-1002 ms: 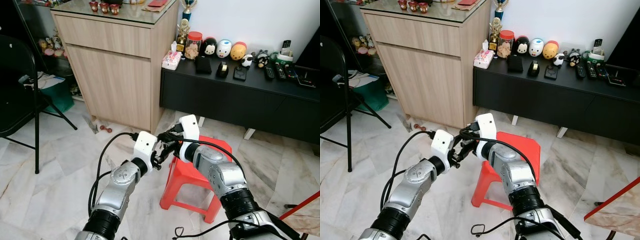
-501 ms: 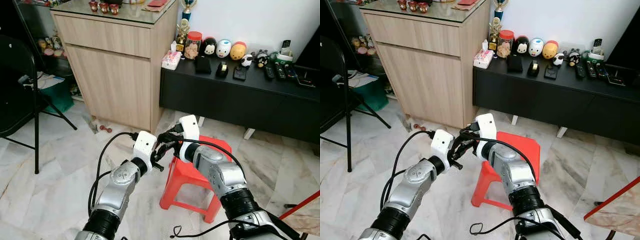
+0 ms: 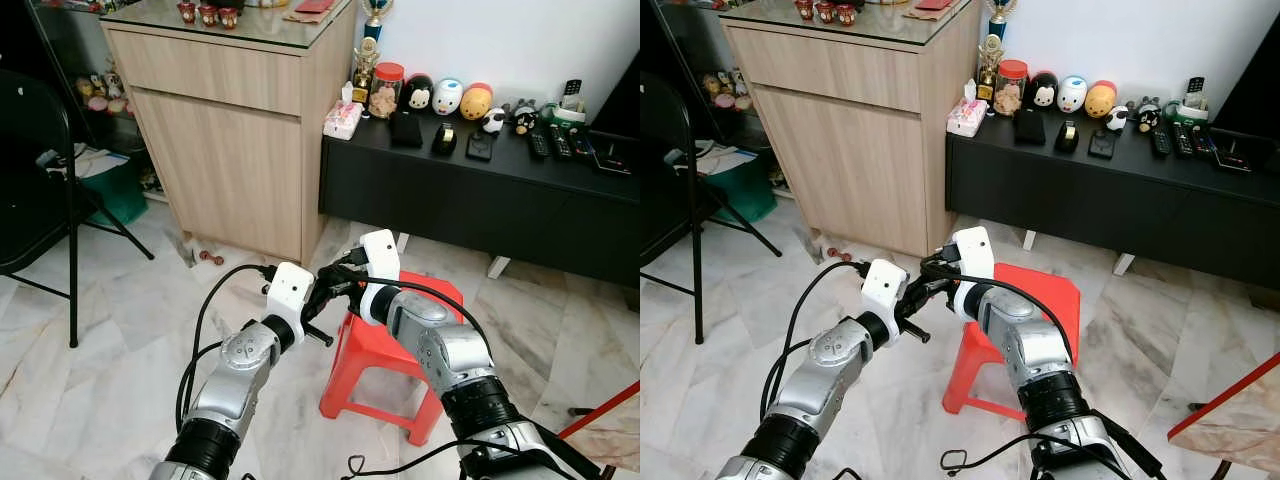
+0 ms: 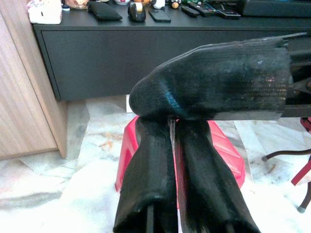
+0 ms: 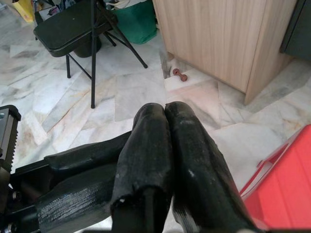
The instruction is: Hang keys on a hook
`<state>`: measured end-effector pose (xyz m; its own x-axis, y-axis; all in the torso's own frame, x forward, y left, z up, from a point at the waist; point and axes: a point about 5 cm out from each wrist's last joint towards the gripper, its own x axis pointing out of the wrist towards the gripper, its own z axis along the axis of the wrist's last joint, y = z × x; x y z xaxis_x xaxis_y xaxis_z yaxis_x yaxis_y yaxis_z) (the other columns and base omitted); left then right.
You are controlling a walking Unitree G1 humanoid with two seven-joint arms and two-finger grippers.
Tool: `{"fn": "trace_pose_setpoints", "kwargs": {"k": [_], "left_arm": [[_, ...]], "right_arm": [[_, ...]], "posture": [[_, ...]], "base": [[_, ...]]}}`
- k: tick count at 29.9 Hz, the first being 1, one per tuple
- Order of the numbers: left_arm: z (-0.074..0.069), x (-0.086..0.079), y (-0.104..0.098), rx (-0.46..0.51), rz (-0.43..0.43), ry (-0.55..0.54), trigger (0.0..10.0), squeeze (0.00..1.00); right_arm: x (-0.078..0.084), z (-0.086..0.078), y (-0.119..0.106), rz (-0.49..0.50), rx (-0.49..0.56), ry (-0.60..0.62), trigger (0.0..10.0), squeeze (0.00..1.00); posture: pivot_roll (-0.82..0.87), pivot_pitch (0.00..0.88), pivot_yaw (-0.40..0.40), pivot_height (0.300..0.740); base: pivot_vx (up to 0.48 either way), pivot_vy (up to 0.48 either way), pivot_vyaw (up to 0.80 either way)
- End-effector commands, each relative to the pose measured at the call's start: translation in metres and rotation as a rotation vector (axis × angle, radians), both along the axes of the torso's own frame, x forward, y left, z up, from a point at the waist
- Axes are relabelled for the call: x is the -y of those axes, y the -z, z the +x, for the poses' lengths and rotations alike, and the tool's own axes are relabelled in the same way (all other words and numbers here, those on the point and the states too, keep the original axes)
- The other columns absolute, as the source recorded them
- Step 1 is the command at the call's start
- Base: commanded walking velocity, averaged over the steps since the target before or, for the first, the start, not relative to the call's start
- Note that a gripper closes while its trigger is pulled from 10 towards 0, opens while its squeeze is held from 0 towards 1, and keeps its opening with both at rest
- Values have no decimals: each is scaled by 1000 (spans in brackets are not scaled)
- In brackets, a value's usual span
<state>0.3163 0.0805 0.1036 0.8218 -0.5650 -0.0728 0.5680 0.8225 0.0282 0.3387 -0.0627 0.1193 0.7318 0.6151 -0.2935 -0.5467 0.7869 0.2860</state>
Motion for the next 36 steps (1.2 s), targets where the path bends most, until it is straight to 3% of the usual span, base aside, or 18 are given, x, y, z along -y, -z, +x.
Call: {"fn": "trace_pose_setpoints", "kwargs": {"k": [1,6,7,8,30,31,32,33,36], "left_arm": [[0,7,-2,19,8,34,0,0],[0,7,-2,16,8,39,0,0],[0,7,-2,16,8,41,0,0],[0,7,-2,16,9,42,0,0],[-3,13,5,-15,67,98,0,0],[-3,13,5,-15,68,98,0,0],[-3,13,4,-4,112,106,0,0],[-1,10,1,26,192,118,0,0],[8,-6,-7,103,412,92,0,0]], "right_arm": [[-2,2,-7,7,19,-3,10000,0],[-3,1,-6,3,16,-9,10000,0],[-2,1,-5,3,12,-7,10000,690],[-2,1,-4,3,9,-5,10000,1000],[24,21,-26,42,82,180,10000,1000],[25,21,-26,41,82,180,10000,859],[31,23,-27,33,95,213,10000,859],[38,26,-29,28,108,244,10000,0],[56,30,-33,12,139,316,10000,0]], "posture": [[132,67,-79,740],[131,67,-79,740],[131,67,-79,740],[132,67,-79,740],[128,68,-78,740],[128,68,-78,740],[128,68,-76,740],[128,69,-73,740],[133,70,-64,740]], "base": [[0,0,0],[0,0,0],[0,0,0],[0,0,0],[0,0,0],[0,0,0],[0,0,0],[0,0,0],[0,0,0]]}}
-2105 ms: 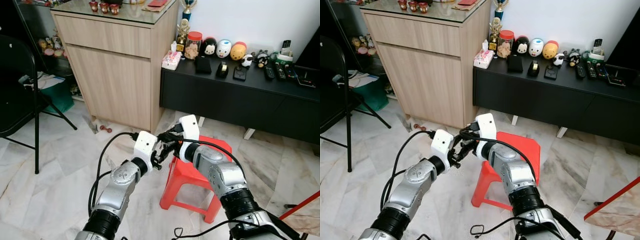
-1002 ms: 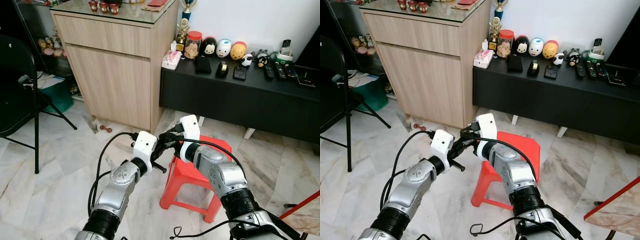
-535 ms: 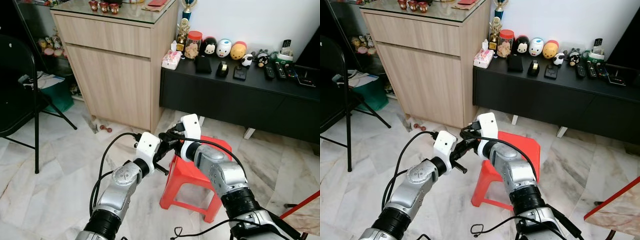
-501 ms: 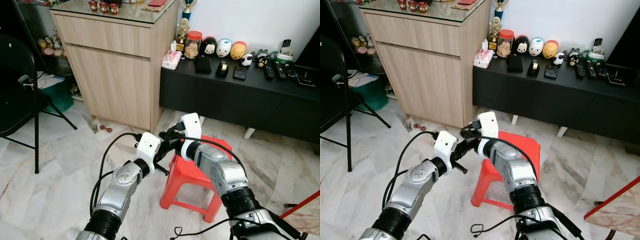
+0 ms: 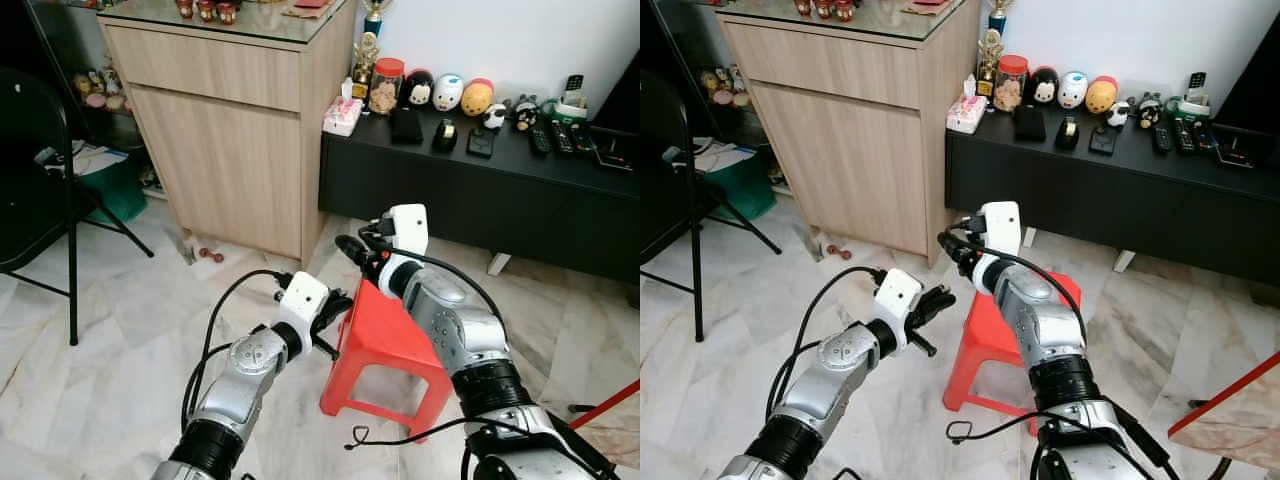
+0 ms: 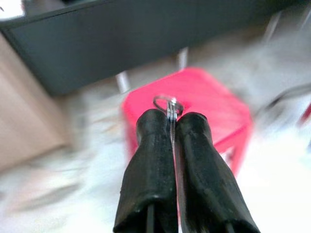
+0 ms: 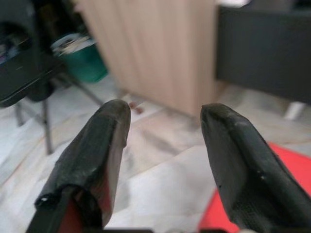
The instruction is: Hang keys on a hook
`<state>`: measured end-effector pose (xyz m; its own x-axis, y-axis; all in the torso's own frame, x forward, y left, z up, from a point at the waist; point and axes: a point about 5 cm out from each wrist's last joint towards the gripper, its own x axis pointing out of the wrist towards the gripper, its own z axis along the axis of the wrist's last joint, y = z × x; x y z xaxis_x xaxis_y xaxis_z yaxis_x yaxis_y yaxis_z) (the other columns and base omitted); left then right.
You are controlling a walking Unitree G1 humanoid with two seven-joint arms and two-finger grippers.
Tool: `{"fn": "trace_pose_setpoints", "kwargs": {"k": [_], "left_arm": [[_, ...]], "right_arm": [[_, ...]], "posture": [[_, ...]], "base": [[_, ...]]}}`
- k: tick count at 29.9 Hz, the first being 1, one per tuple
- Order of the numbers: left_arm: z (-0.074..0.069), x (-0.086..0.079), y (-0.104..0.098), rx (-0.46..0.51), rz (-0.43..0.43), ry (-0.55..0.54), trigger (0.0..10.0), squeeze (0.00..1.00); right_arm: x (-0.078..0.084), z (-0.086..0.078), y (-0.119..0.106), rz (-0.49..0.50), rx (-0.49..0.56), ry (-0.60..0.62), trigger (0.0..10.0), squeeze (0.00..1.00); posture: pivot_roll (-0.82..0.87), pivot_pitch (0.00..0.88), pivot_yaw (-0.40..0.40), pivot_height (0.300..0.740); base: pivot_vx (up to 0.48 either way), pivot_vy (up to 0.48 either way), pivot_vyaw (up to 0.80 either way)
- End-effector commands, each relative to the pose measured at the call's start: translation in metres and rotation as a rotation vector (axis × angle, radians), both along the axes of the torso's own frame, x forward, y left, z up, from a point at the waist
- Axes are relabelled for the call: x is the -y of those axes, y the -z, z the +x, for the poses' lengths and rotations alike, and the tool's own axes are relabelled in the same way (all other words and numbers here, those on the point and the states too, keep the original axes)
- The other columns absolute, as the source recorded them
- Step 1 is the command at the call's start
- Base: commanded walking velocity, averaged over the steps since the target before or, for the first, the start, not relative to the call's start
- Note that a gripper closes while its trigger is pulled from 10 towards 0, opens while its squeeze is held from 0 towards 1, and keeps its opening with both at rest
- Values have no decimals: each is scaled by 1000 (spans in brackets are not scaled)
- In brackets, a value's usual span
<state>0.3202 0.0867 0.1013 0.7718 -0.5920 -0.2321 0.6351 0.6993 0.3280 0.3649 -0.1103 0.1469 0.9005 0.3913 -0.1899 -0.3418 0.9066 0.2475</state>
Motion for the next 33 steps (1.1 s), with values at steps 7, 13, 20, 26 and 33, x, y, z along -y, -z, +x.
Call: {"fn": "trace_pose_setpoints", "kwargs": {"k": [7,13,20,26,33], "left_arm": [[13,-95,2,54,587,-159,10000,0],[-13,-145,28,-89,620,-272,10000,0],[-25,-135,30,-138,318,-390,10000,0],[-24,-102,27,-188,-55,-456,10000,0],[-40,-151,56,-261,-53,-686,10000,0]], "right_arm": [[82,1,9,-180,-2,257,10000,0],[115,-13,34,-243,-86,347,10000,0],[146,-44,90,-306,-265,489,10000,0],[143,-115,174,-347,-598,487,10000,0],[141,-170,212,-341,-761,501,10000,0]], "posture": [[140,76,-42,740],[149,84,-29,740],[156,84,-35,740],[151,85,-49,740],[148,89,-37,740]], "base": [[0,0,0],[0,0,0],[0,0,0],[0,0,0],[0,0,0]]}}
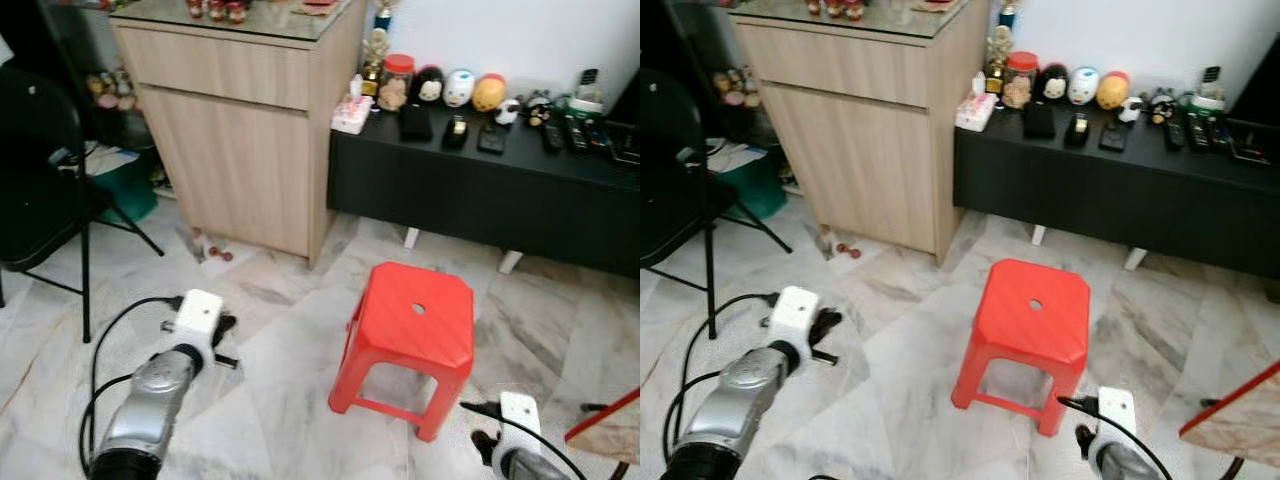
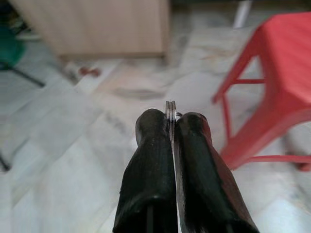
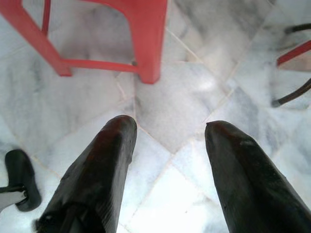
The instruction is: Hang keys on a hook
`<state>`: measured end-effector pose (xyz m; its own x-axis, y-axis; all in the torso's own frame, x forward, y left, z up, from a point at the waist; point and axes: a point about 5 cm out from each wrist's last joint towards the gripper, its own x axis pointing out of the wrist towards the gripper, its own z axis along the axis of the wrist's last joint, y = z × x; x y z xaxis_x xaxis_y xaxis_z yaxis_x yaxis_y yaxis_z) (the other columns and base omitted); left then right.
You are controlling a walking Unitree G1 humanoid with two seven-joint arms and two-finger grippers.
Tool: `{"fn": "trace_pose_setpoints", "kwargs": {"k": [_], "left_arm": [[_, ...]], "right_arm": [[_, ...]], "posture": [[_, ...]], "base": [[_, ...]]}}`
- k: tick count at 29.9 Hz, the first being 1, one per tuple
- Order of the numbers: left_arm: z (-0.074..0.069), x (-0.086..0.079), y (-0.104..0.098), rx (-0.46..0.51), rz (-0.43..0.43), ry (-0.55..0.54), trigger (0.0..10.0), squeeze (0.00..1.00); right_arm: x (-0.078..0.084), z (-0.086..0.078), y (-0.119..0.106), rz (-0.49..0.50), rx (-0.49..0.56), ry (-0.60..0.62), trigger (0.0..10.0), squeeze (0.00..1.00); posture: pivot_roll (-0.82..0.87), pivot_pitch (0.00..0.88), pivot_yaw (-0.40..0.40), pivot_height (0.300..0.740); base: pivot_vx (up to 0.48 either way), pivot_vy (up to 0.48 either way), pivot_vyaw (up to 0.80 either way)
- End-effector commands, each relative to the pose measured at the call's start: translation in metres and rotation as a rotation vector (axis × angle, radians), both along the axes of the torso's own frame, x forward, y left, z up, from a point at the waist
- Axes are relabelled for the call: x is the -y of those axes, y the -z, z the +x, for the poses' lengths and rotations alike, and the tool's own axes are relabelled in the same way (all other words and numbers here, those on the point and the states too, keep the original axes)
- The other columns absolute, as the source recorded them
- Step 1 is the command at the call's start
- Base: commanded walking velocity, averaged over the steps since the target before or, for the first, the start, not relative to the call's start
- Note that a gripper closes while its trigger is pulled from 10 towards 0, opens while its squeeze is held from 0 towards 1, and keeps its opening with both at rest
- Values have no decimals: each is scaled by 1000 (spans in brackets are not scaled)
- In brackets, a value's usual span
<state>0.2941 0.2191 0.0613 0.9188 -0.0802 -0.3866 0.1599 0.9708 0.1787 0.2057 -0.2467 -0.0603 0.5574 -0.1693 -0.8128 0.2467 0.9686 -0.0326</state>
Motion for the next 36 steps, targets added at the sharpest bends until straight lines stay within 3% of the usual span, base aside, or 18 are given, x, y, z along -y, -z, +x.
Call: {"fn": "trace_pose_setpoints", "kwargs": {"k": [1,4,5,7,8,13,15,19,21,24,31,36], "left_arm": [[-18,-24,23,-84,13,-91,10000,0],[-31,-39,44,-165,-29,-184,10000,0],[-41,-45,57,-218,-26,-224,10000,0],[-46,-49,63,-244,-43,-260,10000,0],[-57,-54,75,-297,-41,-303,10000,0],[-85,-67,95,-377,-93,-405,10000,0],[-104,-67,110,-463,-45,-396,10000,0],[-141,-49,138,-609,-101,-446,10000,0],[-149,-44,144,-643,-118,-466,10000,0],[-161,-36,151,-680,-127,-483,10000,0],[-168,-31,156,-702,-128,-524,10000,0],[-165,-38,153,-690,-114,-538,10000,0]], "right_arm": [[5,-17,8,-24,-42,1,10000,0],[4,-36,18,-15,-108,5,10000,0],[3,-50,24,-9,-164,12,10000,0],[2,-53,26,6,-164,40,10000,0],[4,-55,26,25,-152,80,10000,0],[12,-61,26,-8,-172,26,10000,0],[18,-65,26,-23,-193,56,10000,0],[17,-77,30,-47,-267,25,10000,0],[16,-80,32,-64,-296,-13,10000,0],[14,-86,34,-70,-330,-40,10000,0],[7,-88,37,-52,-342,-100,10000,0],[10,-89,36,-58,-330,27,10000,0]], "posture": [[150,89,-36,740],[144,89,-40,740],[147,91,-44,740],[151,91,-47,740],[162,90,-55,740],[174,90,-63,740],[176,88,-65,740],[165,82,-71,740],[165,82,-71,740],[153,78,-73,740],[148,79,-75,740],[141,89,-63,740]], "base": [[0,0,0],[0,0,0],[0,0,0],[0,0,0],[0,0,0],[0,0,0],[0,0,0],[0,0,0],[0,0,0],[0,0,0],[0,0,0],[0,0,0]]}}
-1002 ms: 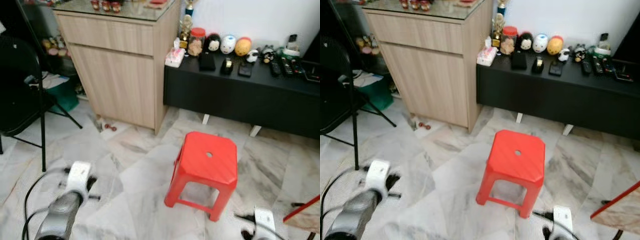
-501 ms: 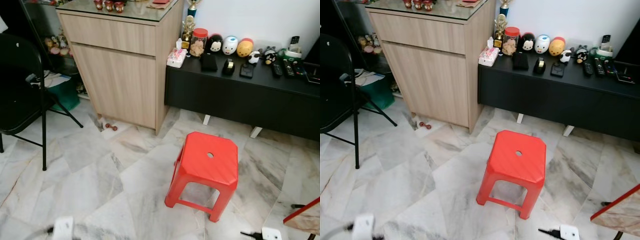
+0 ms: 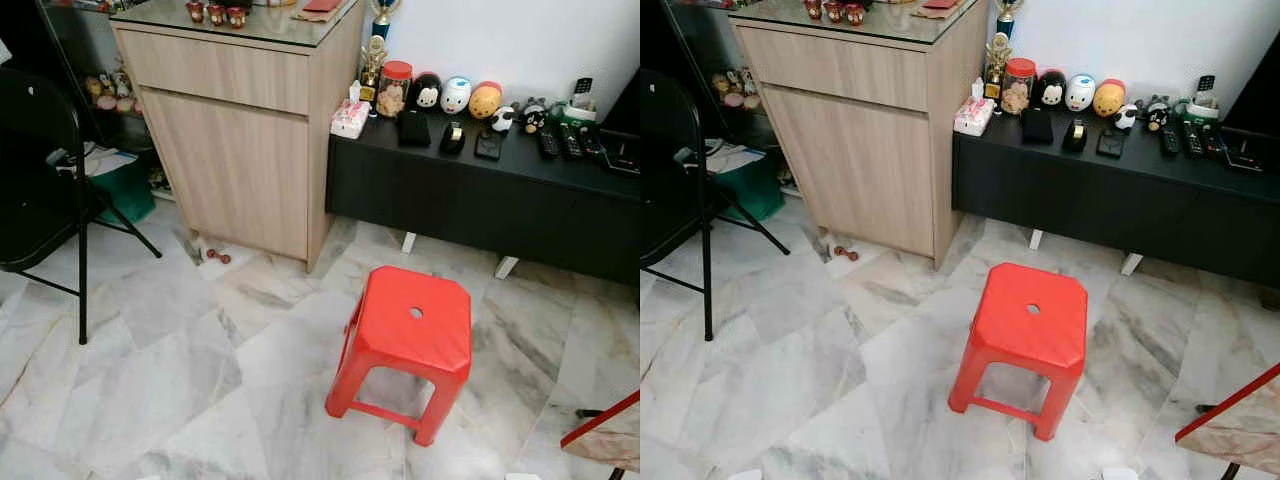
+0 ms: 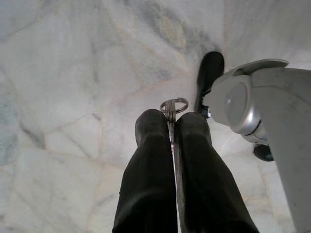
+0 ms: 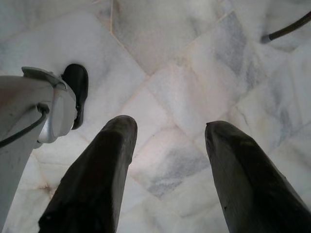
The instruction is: Hang keys on a hook
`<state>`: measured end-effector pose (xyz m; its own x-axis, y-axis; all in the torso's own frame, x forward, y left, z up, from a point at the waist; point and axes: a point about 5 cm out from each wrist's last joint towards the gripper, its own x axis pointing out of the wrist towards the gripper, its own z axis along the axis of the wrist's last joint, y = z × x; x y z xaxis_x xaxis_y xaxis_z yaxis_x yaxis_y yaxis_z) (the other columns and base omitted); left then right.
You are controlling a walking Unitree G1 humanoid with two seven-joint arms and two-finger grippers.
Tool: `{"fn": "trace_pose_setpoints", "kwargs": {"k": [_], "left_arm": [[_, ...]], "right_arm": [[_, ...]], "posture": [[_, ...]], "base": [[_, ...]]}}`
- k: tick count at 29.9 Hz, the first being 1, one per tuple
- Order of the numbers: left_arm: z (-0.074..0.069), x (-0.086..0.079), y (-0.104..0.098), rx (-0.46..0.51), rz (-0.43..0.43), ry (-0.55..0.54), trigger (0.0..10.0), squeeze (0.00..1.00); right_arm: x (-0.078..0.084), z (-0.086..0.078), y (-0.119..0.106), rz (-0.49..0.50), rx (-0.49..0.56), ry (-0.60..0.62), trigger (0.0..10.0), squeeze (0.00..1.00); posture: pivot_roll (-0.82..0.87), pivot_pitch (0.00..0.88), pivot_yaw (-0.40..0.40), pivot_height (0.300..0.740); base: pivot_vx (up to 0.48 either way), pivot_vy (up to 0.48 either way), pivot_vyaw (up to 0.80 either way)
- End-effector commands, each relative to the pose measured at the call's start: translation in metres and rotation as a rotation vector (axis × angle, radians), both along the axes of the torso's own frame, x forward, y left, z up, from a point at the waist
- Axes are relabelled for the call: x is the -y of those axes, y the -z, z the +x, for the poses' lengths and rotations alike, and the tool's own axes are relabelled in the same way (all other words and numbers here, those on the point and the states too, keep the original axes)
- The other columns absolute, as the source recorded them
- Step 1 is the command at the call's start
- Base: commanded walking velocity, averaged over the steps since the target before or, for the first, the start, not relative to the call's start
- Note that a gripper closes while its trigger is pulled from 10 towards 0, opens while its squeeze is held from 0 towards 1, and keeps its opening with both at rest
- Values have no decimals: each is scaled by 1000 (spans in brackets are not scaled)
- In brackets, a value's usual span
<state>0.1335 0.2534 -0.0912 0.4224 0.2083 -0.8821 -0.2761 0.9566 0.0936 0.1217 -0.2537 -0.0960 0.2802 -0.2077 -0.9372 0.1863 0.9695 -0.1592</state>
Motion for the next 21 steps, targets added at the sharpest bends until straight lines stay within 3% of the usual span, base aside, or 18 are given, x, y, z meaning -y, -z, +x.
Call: {"fn": "trace_pose_setpoints", "kwargs": {"k": [1,4,15,17,21], "left_arm": [[-4,-5,0,-13,13,-15,10000,0],[-4,-3,1,-18,11,-8,10000,0],[-20,12,10,-30,-11,-19,10000,0],[-21,12,10,-34,-12,-19,10000,0],[-18,2,7,-35,2,-20,10000,0]], "right_arm": [[5,-3,0,-8,16,132,10000,0],[11,0,-3,-25,59,263,10000,0],[24,14,-12,-66,124,367,10000,0],[16,-25,2,-52,77,400,10000,0],[15,-36,5,-48,77,430,10000,0]], "posture": [[136,91,-57,740],[137,96,-44,740],[148,41,-46,740],[150,22,-42,740],[147,0,-34,740]], "base": [[0,0,0],[0,0,0],[0,-244,0],[0,-306,0],[0,-307,0]]}}
